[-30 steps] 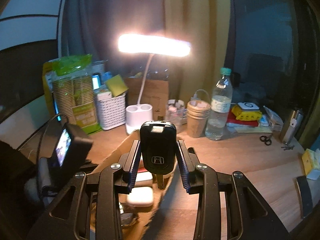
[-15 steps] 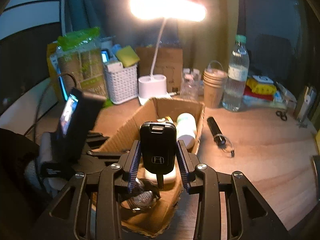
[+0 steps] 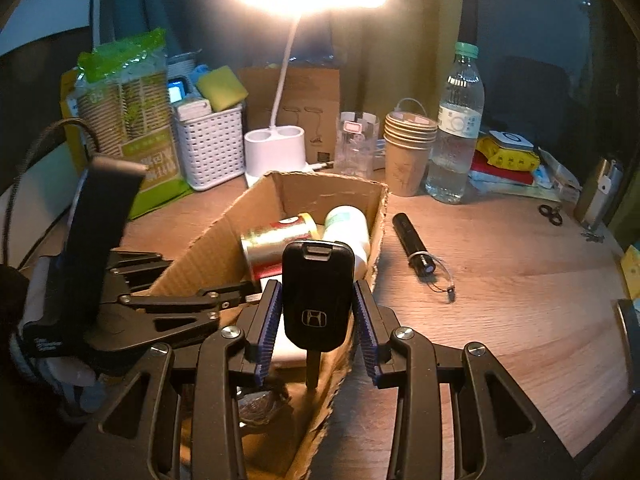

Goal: Organize rigid objects
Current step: 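Carry the black car key with the right tool and release it in the box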

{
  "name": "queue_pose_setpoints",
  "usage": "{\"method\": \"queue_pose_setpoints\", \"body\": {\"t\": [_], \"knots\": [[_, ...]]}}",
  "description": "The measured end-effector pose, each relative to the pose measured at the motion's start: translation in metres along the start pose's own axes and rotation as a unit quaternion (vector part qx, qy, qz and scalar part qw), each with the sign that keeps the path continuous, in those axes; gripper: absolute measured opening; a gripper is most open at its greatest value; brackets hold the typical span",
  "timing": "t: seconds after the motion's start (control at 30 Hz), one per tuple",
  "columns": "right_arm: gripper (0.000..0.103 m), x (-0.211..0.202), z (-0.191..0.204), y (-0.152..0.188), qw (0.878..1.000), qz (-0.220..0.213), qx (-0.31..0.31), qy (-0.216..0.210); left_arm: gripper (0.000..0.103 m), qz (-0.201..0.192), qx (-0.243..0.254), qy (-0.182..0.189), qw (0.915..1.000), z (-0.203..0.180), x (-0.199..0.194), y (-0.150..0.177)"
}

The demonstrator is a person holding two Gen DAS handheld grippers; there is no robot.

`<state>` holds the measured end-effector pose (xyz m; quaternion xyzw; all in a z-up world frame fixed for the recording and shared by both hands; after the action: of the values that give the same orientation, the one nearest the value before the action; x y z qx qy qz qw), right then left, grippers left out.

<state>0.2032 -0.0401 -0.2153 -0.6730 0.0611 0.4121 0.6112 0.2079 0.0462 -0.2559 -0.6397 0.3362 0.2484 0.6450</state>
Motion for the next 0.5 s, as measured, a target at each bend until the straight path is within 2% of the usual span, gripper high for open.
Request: {"method": "queue_pose_setpoints", "body": {"t": [0.37, 0.5], "knots": [[0.039, 0.0083, 0.0006, 0.0027, 0.999, 0.005, -0.027, 0.026, 0.030, 0.000, 0.001, 0.000, 1.0000, -0.0013, -0.0004, -0.0006], [0.041, 0.0076, 0.0001, 0.0029, 1.000, 0.005, -0.021, 0.021, 0.030, 0.000, 0.001, 0.001, 1.0000, -0.0012, -0.0002, -0.0005]]}}
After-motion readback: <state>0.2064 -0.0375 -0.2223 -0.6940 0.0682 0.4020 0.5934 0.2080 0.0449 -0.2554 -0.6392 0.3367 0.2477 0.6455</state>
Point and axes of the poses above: each gripper's, at about its wrist camera, not at the fingertips, and x roughly the way its jaws point, z to its left, y to its underside, the point moved 10 cm from there along x, roughly the way its jaws point, and after that the axes turned 9 degrees about x, right-handed, at the moved point
